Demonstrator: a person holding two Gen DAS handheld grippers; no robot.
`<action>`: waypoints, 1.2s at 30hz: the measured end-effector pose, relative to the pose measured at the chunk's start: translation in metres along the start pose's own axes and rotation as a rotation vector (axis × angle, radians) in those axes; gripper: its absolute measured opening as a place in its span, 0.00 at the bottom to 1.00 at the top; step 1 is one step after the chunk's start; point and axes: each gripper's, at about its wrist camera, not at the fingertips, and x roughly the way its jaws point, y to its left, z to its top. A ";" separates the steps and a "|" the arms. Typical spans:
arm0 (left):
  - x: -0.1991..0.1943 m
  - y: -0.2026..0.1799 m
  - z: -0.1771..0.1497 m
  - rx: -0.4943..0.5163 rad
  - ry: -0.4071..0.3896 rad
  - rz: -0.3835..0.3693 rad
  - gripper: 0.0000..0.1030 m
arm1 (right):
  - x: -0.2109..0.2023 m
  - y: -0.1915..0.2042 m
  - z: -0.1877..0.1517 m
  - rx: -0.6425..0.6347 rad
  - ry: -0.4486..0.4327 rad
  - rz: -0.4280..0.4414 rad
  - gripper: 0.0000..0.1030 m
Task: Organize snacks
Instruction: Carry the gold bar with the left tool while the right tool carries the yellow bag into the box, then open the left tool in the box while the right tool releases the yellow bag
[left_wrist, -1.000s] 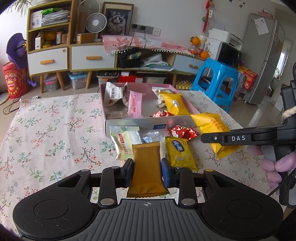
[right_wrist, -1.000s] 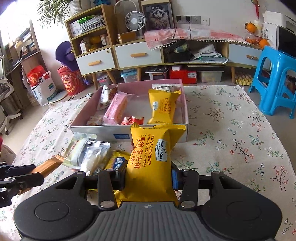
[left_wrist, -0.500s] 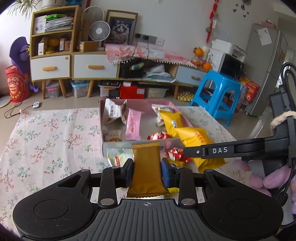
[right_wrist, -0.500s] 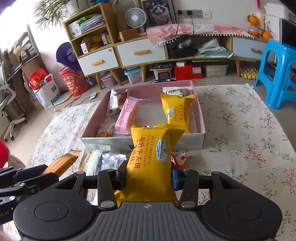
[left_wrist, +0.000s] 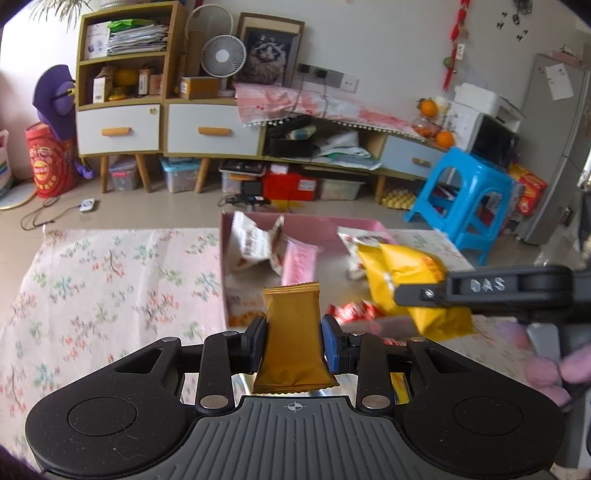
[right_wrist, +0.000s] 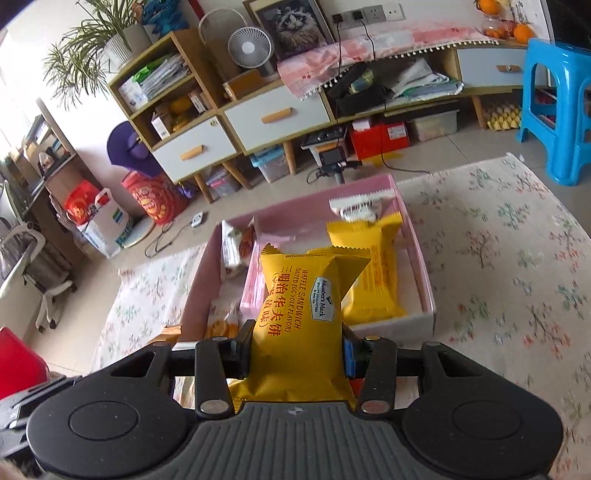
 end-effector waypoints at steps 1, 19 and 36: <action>0.006 0.001 0.004 -0.001 -0.003 0.005 0.29 | 0.004 -0.002 0.003 0.004 -0.002 0.005 0.33; 0.103 -0.017 0.026 0.148 0.074 0.180 0.29 | 0.050 -0.017 0.022 -0.026 0.000 0.086 0.34; 0.102 -0.024 0.024 0.214 0.036 0.179 0.54 | 0.039 -0.029 0.029 0.055 -0.068 0.082 0.59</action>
